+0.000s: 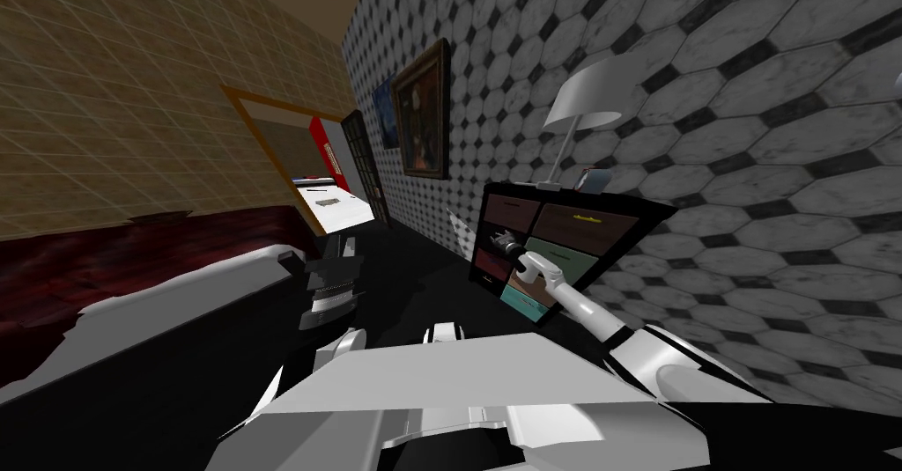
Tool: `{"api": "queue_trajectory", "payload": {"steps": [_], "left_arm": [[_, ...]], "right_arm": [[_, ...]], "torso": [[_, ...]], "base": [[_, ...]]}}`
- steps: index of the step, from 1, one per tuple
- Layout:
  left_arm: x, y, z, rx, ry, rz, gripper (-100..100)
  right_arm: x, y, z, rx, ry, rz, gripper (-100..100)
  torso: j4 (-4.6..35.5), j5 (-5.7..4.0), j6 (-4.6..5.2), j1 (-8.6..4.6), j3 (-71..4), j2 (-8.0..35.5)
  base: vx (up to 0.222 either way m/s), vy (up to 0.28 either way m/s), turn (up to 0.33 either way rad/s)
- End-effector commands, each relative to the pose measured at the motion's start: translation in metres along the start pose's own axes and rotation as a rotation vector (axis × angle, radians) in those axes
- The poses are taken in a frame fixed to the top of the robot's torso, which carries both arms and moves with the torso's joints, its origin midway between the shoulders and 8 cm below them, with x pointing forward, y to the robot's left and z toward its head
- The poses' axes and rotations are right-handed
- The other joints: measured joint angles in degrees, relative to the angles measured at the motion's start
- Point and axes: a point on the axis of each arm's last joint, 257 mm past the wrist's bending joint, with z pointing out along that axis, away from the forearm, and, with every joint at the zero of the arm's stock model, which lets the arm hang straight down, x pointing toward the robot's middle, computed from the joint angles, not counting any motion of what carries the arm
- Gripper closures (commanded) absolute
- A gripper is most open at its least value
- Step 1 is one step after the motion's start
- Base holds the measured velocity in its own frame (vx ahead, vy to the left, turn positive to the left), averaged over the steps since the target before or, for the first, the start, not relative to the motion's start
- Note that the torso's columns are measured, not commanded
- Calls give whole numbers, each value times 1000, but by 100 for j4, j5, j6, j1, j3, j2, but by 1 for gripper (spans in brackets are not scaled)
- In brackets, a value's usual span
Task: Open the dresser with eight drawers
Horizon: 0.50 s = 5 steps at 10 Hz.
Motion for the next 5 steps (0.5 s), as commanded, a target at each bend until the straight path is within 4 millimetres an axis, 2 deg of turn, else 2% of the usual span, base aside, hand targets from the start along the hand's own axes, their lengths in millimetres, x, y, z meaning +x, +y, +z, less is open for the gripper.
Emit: {"api": "queue_trajectory", "payload": {"steps": [1, 2, 4, 5], "left_arm": [[0, 0, 0, 0, 0, 0, 0], [0, 0, 0, 0, 0, 0, 0], [0, 0, 0, 0, 0, 0, 0], [0, 0, 0, 0, 0, 0, 0]], "right_arm": [[8, -57, 11, 101, 51, -188, -100], [15, -61, 10, 106, 65, -191, -100], [13, -115, 15, 198, 100, -348, -100], [19, -120, 14, 204, 115, -352, -100]], "torso": [[2, 1, 0, 3, 1, 1], [-1, 3, -1, 13, -3, -6], [4, 0, 0, -1, 6, 10], [3, 2, 0, 9, 4, 5]], "base": [[80, 140, -14], [60, 123, -6], [47, 136, -11], [40, 116, -6]]}}
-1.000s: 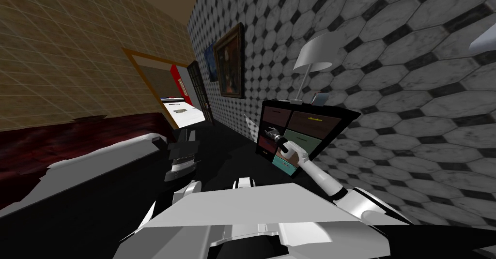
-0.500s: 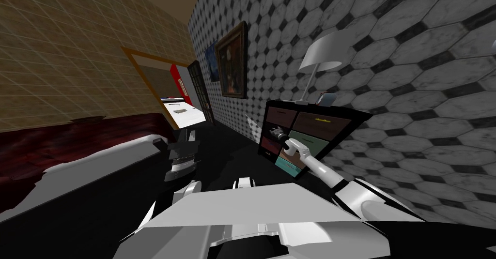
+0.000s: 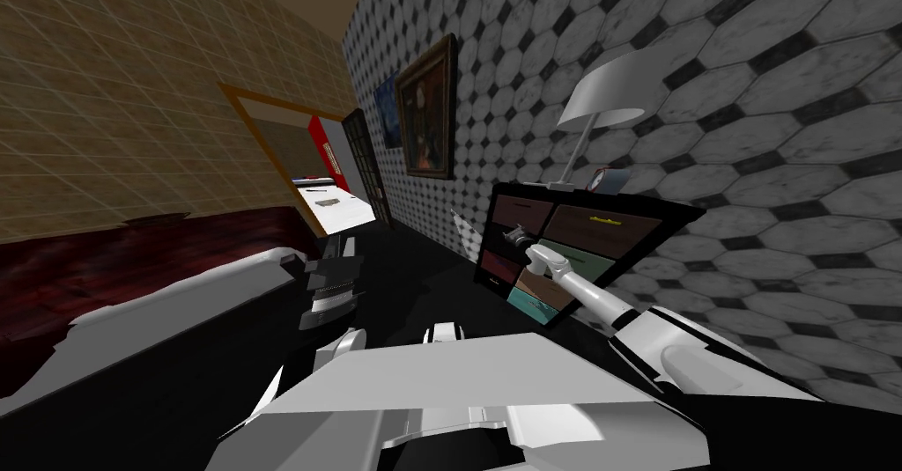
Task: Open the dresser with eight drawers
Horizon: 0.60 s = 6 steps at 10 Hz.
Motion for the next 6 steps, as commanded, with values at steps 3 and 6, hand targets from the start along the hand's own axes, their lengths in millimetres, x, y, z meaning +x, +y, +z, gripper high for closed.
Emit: {"api": "queue_trajectory", "payload": {"steps": [3, 6], "left_arm": [[0, 0, 0, 0, 0, 0, 0], [0, 0, 0, 0, 0, 0, 0]], "right_arm": [[24, -75, 14, 128, 73, -192, -100], [31, -104, 15, 175, 100, -259, -100]], "torso": [[-1, -8, 1, -23, 0, -1], [-2, -3, 0, -11, -3, -4]], "base": [[27, 70, -4], [36, 74, -6]]}}
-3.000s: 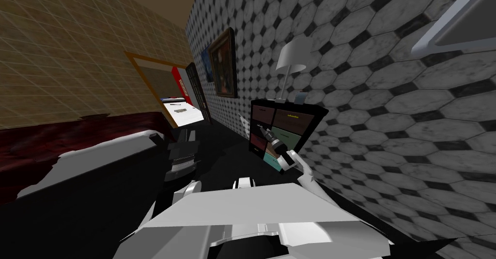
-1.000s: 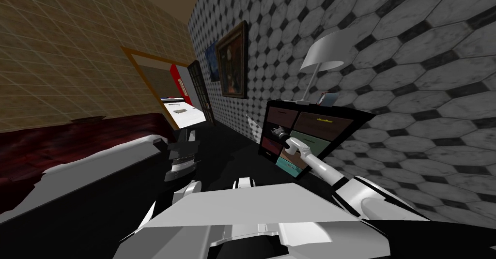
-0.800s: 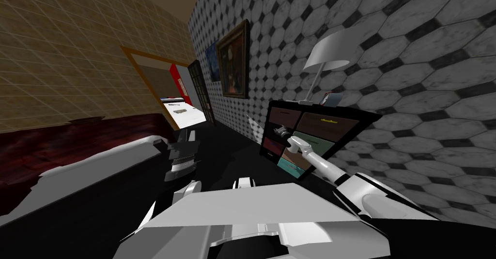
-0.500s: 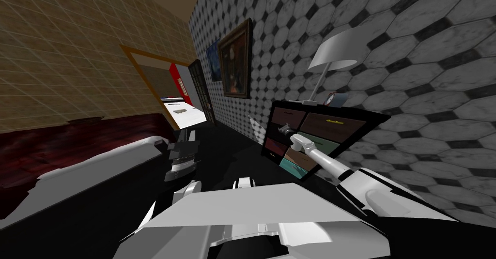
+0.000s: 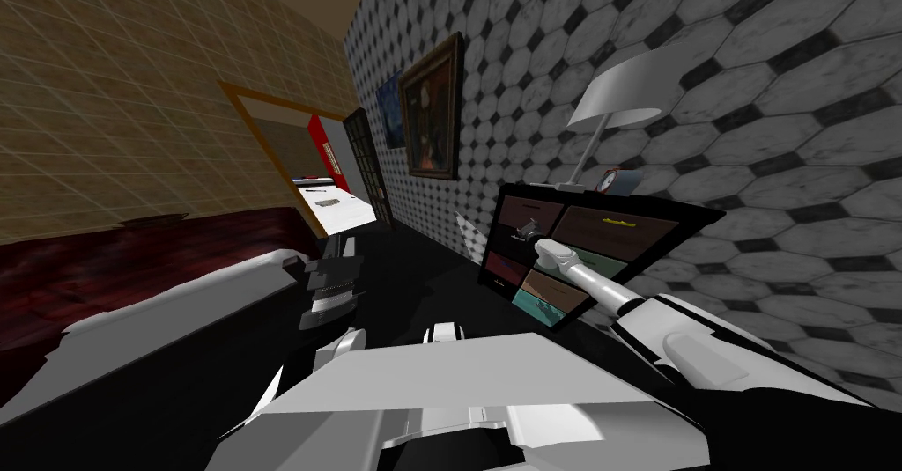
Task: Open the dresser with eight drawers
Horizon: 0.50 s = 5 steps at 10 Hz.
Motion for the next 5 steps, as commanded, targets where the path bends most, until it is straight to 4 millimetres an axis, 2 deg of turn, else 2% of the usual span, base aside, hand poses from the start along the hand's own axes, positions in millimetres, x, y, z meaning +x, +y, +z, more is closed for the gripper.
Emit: {"api": "queue_trajectory", "payload": {"steps": [1, 3, 4, 5], "left_arm": [[0, 0, 0, 0, 0, 0, 0], [0, 0, 0, 0, 0, 0, 0], [0, 0, 0, 0, 0, 0, 0], [0, 0, 0, 0, 0, 0, 0]], "right_arm": [[12, -42, 8, 67, 36, -91, -100], [24, -84, 13, 138, 72, -186, -100], [24, -84, 13, 138, 72, -186, -100], [29, -101, 14, 167, 87, -223, -100]], "torso": [[1, -2, 0, -6, 2, 4], [-1, 3, 1, 13, -2, -5], [-2, 4, 0, 16, -2, -3], [2, 0, -2, -1, 5, 8]], "base": [[32, 76, -6], [59, 117, -9], [20, 88, -10], [6, 60, 3]]}}
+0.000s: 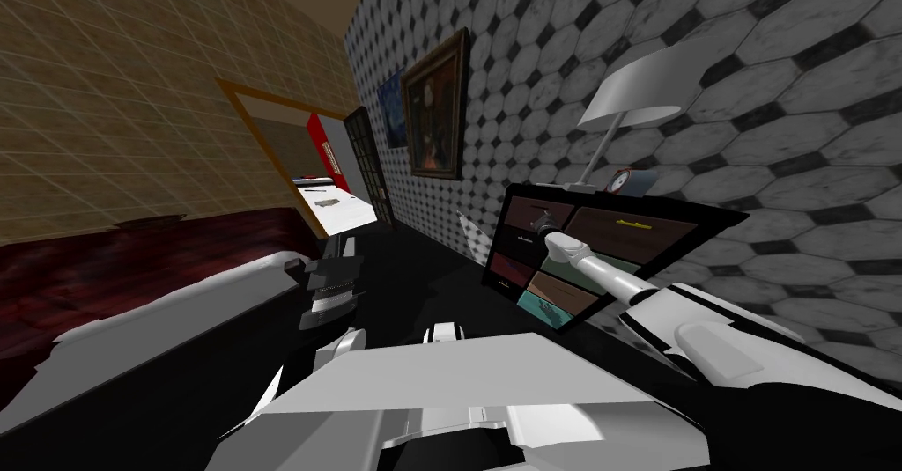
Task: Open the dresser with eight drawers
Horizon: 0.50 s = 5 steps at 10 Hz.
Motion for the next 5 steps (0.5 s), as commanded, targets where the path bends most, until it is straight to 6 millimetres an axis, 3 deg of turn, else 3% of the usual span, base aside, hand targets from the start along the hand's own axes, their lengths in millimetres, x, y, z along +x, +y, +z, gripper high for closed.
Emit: {"api": "queue_trajectory", "payload": {"steps": [1, 2, 3, 4, 5], "left_arm": [[0, 0, 0, 0, 0, 0, 0], [0, 0, 0, 0, 0, 0, 0], [0, 0, 0, 0, 0, 0, 0], [0, 0, 0, 0, 0, 0, 0], [0, 0, 0, 0, 0, 0, 0]], "right_arm": [[12, -34, 6, 61, 32, -79, -100], [19, -52, 9, 92, 47, -118, -100], [15, -40, 6, 72, 37, -96, -100], [16, -42, 6, 77, 40, -99, -100], [16, -41, 6, 76, 40, -99, 100]], "torso": [[2, -4, 2, -10, 3, 3], [1, -2, 3, -6, -1, -2], [-2, -1, 4, 2, -5, -10], [-3, -3, 0, -5, -5, -8], [-1, -4, 2, -9, -3, -5]], "base": [[17, 60, -3], [33, 69, -7], [16, 32, -9], [2, 6, 2], [0, 0, 0]]}}
